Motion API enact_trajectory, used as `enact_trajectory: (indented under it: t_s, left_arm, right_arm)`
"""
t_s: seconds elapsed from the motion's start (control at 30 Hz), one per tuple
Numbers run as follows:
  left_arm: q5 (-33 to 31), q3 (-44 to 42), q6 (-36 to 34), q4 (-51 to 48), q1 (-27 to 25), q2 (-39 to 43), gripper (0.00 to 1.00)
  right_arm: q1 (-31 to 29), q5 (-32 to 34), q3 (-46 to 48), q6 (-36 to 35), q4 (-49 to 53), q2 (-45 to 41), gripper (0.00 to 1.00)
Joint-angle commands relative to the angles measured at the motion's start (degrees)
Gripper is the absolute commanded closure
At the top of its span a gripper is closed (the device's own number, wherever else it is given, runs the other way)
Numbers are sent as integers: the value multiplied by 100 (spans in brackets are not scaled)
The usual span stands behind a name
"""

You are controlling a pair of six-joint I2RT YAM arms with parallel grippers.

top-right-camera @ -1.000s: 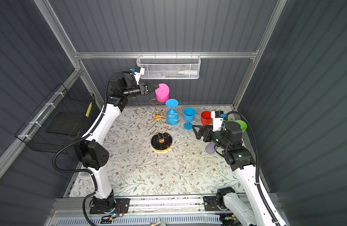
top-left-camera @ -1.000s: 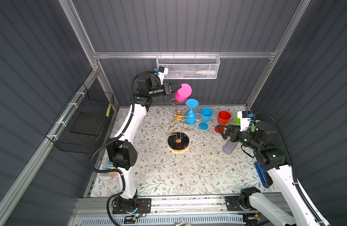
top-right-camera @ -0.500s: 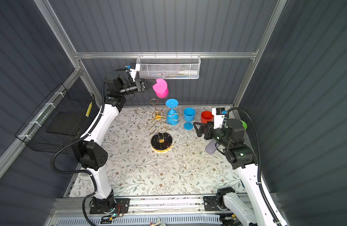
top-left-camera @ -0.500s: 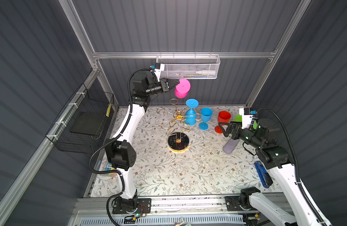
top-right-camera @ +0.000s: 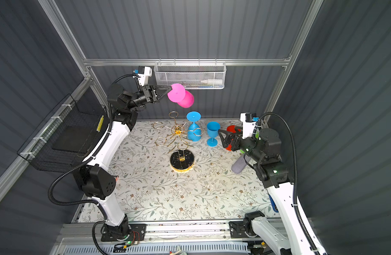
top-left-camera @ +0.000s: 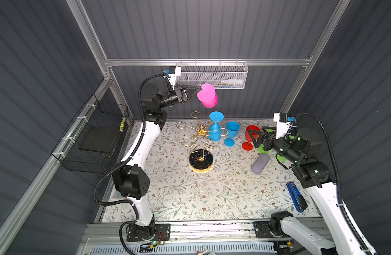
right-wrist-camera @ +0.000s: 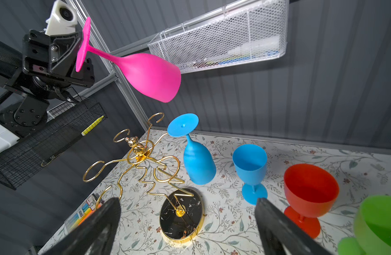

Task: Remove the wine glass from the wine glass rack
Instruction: 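Pull the pink glass up off the rack hook with the left gripper, then lift the pink glass away from the rack while the right gripper approaches it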

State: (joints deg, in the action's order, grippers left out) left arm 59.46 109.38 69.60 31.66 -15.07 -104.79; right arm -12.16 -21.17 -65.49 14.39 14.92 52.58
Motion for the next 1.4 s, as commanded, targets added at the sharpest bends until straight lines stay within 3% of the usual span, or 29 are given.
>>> enact_trajectory:
  t_s: [0.0,0.3,0.47,0.8,1.37]
  left_arm:
    - [177,-225,916,1137,-17,205,100]
    - [286,-760,2425,2674,-179,284,100]
    - [344,-1094,2911,3168,-247,402,100]
    - [404,-1608,2863,3109,-304,808,100]
    - [400,-1982,3000,3248,-347,1038,100]
  right_arm:
    - [-141,-20,-212,-312,-460,48,3]
    - [-805,411,-395,-1327,-1030,378,1]
    - [-1153,626,-471,-1898,-1261,635,1]
    - [-1655,709,-884,-2673,-1422,1388,1]
    - [-2086,1043,-1508,-3065,-1922,2399,1]
